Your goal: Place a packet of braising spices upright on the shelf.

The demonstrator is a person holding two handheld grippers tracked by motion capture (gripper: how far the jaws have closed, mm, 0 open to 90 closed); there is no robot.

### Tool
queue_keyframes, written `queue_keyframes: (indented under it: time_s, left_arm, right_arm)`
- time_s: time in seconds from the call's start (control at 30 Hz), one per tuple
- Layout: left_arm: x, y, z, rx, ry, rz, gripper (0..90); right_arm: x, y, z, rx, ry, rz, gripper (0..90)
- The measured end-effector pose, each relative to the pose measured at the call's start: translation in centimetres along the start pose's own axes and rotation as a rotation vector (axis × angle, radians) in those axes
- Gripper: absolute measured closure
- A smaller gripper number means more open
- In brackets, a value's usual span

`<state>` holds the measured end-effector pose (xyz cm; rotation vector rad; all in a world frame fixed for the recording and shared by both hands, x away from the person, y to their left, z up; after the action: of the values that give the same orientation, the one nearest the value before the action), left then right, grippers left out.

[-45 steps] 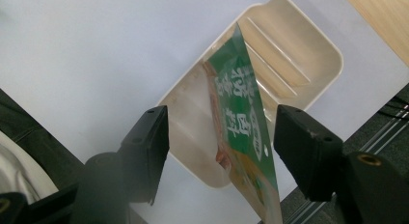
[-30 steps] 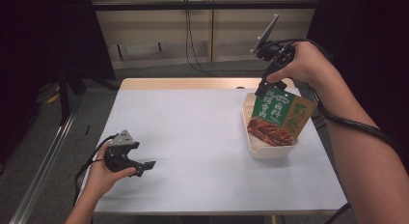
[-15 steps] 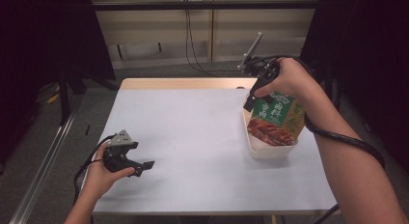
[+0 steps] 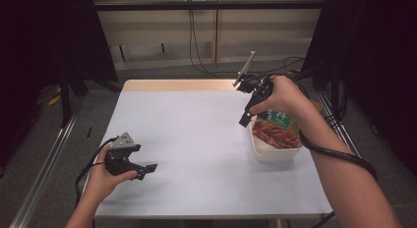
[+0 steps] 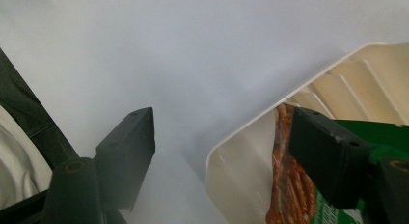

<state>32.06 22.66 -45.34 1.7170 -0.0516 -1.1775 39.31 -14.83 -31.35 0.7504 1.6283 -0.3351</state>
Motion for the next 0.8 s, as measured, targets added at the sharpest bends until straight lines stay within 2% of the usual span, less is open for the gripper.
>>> queue_keyframes:
  time_s: [0.03, 0.07, 0.1, 0.5, 0.57, 0.7, 0.8]
  left_arm:
    - [-0.1, 0.0, 0.0, 0.005, -0.002, 0.0, 3.0]
    - [-0.1, 0.0, 0.0, 0.005, -0.002, 0.0, 3.0]
    - [-0.1, 0.0, -0.2, 0.023, -0.002, -0.008, 3.0]
    - [0.1, 0.0, 0.0, 0.018, -0.001, -0.006, 3.0]
    - [0.1, 0.0, 0.0, 0.017, -0.006, -0.005, 3.0]
    - [0.2, -0.1, 0.0, 0.021, -0.009, -0.012, 3.1]
    - [0.2, -0.1, 0.1, 0.021, -0.002, -0.015, 3.0]
  right_arm:
    - [0.8, -0.1, 0.1, 0.0, 0.002, -0.001, 23.4]
    - [0.8, -0.1, 0.1, 0.0, 0.002, -0.001, 23.4]
    - [1.5, -0.2, -0.1, -0.004, -0.003, -0.008, 21.9]
    - [5.1, -0.4, -1.2, -0.059, 0.017, -0.04, 19.4]
    - [5.8, -0.6, -1.4, -0.069, 0.032, -0.036, 19.0]
    - [7.6, -1.0, -1.8, -0.089, 0.025, -0.061, 18.0]
    - [8.3, -1.1, -1.9, -0.099, 0.026, -0.062, 17.9]
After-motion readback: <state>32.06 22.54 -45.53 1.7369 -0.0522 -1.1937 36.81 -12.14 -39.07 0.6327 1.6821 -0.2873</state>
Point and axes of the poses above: each handheld gripper's, and its own axes: x roughly forward along the jaws, y roughly out of its top, z roughly to its right, the point moved 3 cm from there along x, roughly forward along the jaws, and after that the axes turned 8 degrees about y, right-handed, at the moved point
